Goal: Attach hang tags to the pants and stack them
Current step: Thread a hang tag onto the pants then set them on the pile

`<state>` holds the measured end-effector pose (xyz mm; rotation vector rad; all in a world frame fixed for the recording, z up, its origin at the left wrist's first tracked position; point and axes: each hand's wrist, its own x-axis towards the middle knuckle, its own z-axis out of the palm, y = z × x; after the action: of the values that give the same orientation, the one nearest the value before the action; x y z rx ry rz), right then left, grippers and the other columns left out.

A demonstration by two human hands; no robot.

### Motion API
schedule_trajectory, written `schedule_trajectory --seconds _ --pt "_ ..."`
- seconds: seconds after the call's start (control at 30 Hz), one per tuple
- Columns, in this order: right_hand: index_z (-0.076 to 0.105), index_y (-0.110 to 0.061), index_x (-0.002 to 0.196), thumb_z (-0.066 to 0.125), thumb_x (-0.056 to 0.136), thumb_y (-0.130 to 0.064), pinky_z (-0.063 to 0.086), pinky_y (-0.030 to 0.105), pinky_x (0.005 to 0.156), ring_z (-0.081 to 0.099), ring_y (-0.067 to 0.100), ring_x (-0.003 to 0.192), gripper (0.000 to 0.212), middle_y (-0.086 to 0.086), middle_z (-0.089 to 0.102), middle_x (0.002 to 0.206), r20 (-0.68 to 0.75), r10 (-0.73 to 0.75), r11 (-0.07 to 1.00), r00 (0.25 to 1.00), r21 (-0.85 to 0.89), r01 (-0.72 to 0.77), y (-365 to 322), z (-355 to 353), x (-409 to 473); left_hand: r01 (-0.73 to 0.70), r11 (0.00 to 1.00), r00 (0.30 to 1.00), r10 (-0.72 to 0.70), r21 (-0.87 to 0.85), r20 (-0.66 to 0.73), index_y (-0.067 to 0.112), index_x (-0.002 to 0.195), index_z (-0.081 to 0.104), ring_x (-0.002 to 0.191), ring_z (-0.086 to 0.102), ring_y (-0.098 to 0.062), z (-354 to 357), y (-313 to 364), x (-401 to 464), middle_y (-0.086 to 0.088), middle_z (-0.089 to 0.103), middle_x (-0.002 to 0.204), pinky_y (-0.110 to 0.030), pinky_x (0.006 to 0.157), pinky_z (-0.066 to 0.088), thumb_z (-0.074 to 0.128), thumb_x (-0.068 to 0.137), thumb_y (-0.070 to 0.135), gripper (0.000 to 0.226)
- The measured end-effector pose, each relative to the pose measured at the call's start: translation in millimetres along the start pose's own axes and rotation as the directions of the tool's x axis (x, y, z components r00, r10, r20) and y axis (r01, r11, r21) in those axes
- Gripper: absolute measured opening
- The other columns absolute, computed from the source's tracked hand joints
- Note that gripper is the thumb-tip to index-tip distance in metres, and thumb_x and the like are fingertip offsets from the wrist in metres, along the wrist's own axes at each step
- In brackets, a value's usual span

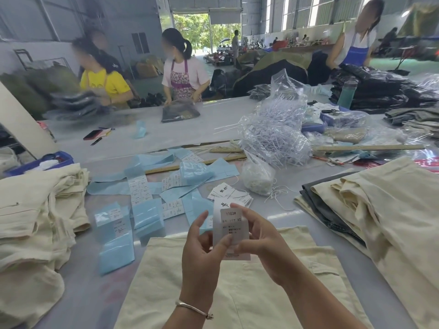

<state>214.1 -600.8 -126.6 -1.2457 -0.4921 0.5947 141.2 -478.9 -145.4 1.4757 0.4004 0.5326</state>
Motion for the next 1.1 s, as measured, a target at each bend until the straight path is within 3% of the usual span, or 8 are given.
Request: schedule_trajectory --seconds 0.1,0.3,0.4,0.6,0.83,0.97,1.03,1.1 --pt "0.057 -0.016 0.127 0.061 0.061 0.008 0.054 0.025 0.075 0.068 0.019 0.09 0.07 0.01 0.069 0.101 0.018 -0.007 0.999 1.0 0.049 0.006 -1 -2 1 0.086 0.979 0.995 -0.074 -0.186 0.071 0.028 0.13 0.049 0.09 0.072 -0.027 2 2 -2 -0.012 0.076 0.094 -0.033 0.073 0.058 0.071 0.081 -0.003 0.061" --pt "0.063 -0.003 0.12 0.065 0.07 0.004 0.051 0.038 0.085 0.062 0.032 0.093 0.05 0.024 0.065 0.101 0.067 -0.008 0.975 0.998 0.224 -0.008 -2 -4 2 0.104 0.957 0.99 -0.075 -0.271 0.116 0.027 0.128 0.05 0.085 0.072 -0.025 6 8 -1 -0.018 0.074 0.092 -0.029 0.071 0.057 0.072 0.073 -0.006 0.068" --pt "0.067 -0.003 0.114 0.07 0.071 0.0 0.051 0.037 0.081 0.063 0.032 0.088 0.043 0.023 0.067 0.097 0.005 0.021 0.968 1.0 0.251 -0.021 -4 -4 3 0.092 0.959 0.99 -0.059 -0.27 0.126 0.024 0.128 0.053 0.079 0.071 -0.022 7 9 -1 -0.02 0.074 0.087 -0.025 0.067 0.056 0.07 0.075 -0.011 0.065" --pt "0.074 -0.002 0.099 0.076 0.062 -0.005 0.055 0.03 0.062 0.066 0.026 0.07 0.037 0.019 0.07 0.084 -0.175 0.09 0.956 0.98 0.292 -0.035 -6 -3 8 0.096 0.959 0.984 -0.051 -0.265 0.172 0.024 0.124 0.055 0.078 0.072 -0.021 9 11 -1 -0.018 0.075 0.085 -0.024 0.067 0.055 0.076 0.064 0.002 0.067" --pt "0.075 -0.005 0.085 0.078 0.061 -0.007 0.055 0.027 0.063 0.065 0.022 0.069 0.024 0.015 0.07 0.076 -0.339 0.053 0.979 0.939 0.203 0.018 -7 -12 15 0.186 0.958 0.964 -0.134 -0.22 0.229 0.014 0.121 0.058 0.078 0.072 -0.023 8 4 1 -0.022 0.074 0.089 -0.026 0.065 0.055 0.079 0.062 -0.002 0.065" --pt "0.071 -0.002 0.091 0.074 0.075 -0.001 0.055 0.029 0.057 0.064 0.022 0.067 0.016 0.015 0.069 0.076 -0.402 0.02 0.987 0.916 0.152 0.045 1 -15 16 0.317 0.925 0.92 -0.247 -0.209 0.304 0.006 0.112 0.064 0.079 0.071 -0.028 8 -2 4 -0.025 0.072 0.093 -0.032 0.065 0.057 0.084 0.055 0.001 0.061" --pt "0.07 -0.005 0.086 0.068 0.084 0.001 0.054 0.03 0.059 0.062 0.021 0.068 0.007 0.011 0.07 0.075 -0.44 -0.02 0.998 0.898 0.044 0.044 8 -14 17 0.396 0.903 0.878 -0.318 -0.168 0.359 0.003 0.11 0.066 0.085 0.07 -0.034 9 -4 7 -0.029 0.07 0.1 -0.046 0.079 0.058 0.087 0.059 0.003 0.055" --pt "0.068 -0.008 0.084 0.063 0.088 0.002 0.052 0.03 0.066 0.063 0.017 0.072 0.012 0.006 0.07 0.077 -0.441 -0.1 0.987 0.892 -0.154 0.035 15 -13 19 0.452 0.883 0.839 -0.374 -0.125 0.395 0.001 0.11 0.069 0.091 0.067 -0.036 11 -4 11 -0.028 0.069 0.105 -0.057 0.094 0.049 0.084 0.066 0.01 0.048"
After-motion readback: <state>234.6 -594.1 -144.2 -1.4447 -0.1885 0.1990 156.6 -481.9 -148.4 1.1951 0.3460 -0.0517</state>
